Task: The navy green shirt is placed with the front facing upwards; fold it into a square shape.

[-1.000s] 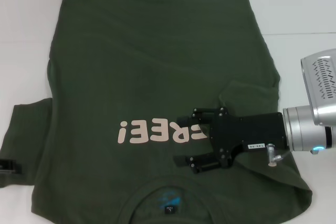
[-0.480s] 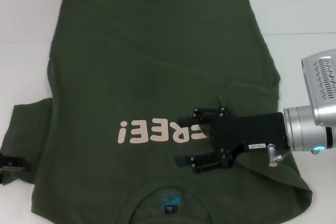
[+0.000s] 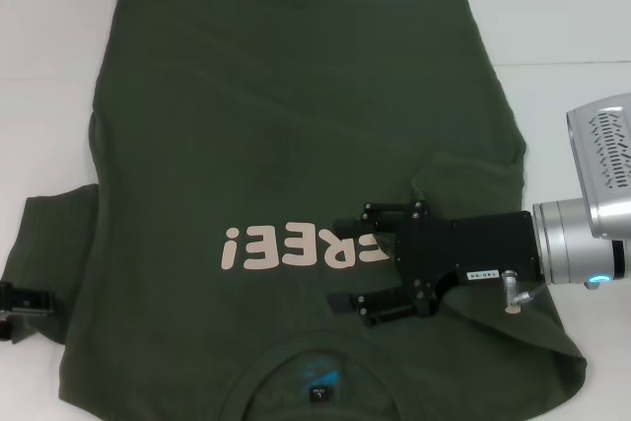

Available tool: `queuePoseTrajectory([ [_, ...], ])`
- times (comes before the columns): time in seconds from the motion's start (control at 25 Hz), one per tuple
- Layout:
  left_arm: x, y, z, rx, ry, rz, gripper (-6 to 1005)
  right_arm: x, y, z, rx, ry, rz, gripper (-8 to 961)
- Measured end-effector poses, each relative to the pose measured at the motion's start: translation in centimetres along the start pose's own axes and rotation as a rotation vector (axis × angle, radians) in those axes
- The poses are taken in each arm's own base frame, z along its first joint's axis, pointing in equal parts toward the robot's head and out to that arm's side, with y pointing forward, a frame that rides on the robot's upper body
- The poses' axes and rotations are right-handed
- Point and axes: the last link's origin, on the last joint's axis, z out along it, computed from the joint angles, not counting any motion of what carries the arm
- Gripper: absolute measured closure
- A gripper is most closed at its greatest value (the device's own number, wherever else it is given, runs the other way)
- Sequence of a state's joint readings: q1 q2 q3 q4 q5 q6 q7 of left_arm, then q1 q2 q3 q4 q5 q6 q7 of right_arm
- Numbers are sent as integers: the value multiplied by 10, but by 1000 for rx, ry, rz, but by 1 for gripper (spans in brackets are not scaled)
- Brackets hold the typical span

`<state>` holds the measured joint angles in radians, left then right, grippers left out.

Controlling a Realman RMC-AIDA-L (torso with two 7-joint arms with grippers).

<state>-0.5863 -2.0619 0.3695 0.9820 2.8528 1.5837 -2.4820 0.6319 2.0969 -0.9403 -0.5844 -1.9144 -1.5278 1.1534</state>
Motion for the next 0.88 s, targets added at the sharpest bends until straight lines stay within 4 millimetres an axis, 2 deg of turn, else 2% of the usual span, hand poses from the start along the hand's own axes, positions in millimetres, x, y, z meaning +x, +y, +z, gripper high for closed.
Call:
queuePoseTrajectory([
  [0.28, 0, 0, 2, 0, -1, -1, 94, 0, 0, 0, 0, 0, 0, 71],
  [0.48, 0, 3, 4, 5, -18, 17, 244, 0, 0, 0, -1, 0, 0, 69],
  [0.88, 5, 11, 13, 46, -33, 45, 461, 0, 0, 0, 1, -1, 1, 70],
])
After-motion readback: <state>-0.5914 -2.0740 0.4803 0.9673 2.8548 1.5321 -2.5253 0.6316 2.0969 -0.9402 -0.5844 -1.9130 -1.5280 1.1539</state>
